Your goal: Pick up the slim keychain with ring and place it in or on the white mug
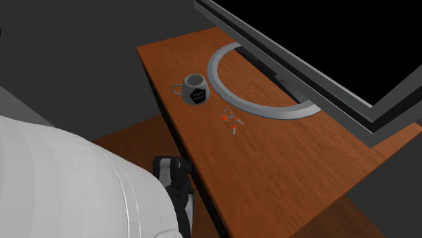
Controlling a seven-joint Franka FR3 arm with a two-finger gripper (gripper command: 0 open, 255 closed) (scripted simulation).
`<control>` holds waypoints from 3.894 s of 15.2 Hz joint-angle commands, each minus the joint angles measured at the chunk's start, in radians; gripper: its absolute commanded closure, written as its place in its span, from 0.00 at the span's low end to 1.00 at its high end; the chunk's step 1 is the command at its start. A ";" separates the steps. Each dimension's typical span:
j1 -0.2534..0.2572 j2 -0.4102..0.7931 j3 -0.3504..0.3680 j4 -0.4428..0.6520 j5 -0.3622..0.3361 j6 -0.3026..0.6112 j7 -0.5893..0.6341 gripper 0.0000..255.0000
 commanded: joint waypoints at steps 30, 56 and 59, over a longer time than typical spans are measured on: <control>0.008 0.599 0.765 0.092 -0.080 0.543 0.826 0.00; 0.155 1.139 0.785 0.351 -0.610 0.584 1.309 1.00; 0.157 1.139 0.785 0.349 -0.610 0.586 1.313 1.00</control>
